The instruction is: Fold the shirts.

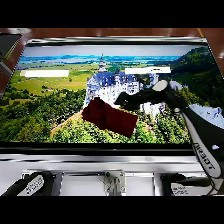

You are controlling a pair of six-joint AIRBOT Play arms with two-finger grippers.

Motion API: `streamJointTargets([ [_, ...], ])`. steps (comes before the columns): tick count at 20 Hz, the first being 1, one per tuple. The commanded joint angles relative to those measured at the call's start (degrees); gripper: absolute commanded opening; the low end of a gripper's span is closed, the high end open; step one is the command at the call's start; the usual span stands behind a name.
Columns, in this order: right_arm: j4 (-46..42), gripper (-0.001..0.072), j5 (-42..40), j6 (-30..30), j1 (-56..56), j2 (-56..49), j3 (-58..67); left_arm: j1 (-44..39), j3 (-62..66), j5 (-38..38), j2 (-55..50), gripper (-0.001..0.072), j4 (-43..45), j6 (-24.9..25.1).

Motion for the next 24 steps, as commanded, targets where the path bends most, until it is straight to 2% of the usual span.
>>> streamJointTargets([
  [1,-29.5,0.0690,19.5,10.4,-8.4,5.7,-2.8,0.0,-0.2,-0.1,-0.1,0.0036,1.0,0.0],
  [3,-25.8,0.0694,16.1,10.4,-9.9,6.4,-8.6,0.0,-0.2,-0.1,-0.1,0.0036,1.0,-0.1],
  [8,-6.6,0.0694,-5.9,4.9,-7.5,5.6,-21.3,0.0,-0.2,-0.1,-0.1,0.0036,1.0,-1.4],
  [12,-1.3,0.0693,-9.2,1.9,-4.7,1.5,-22.1,0.0,-0.2,-0.1,-0.1,0.0036,1.0,-3.1],
  [15,6.6,0.0685,-12.1,-2.5,-2.6,-1.7,-22.1,0.0,-0.2,-0.1,-0.1,0.0036,1.0,-3.4],
  [16,8.9,0.0636,-12.7,-3.7,-2.4,-2.4,-22.1,0.0,-0.2,-0.1,-0.1,0.0036,1.0,-3.4],
  [17,11.3,0.0329,-13.2,-5.7,-2.3,-2.9,-22.1,0.0,-0.2,-0.1,-0.1,0.0036,1.0,-3.4],
  [18,12.8,0.0063,-12.8,-7.4,-2.7,-2.8,-21.8,0.0,-0.2,-0.1,-0.1,0.0036,1.0,-3.3],
  [21,14.6,0.0069,-4.4,-14.3,-5.9,0.0,-16.7,0.0,-0.2,-0.1,-0.1,0.0036,1.0,-3.3],
  [24,14.5,0.0069,5.1,-10.9,-12.3,6.7,-5.9,-0.1,-0.2,-0.1,-0.1,0.0036,3.1,-3.3],
])
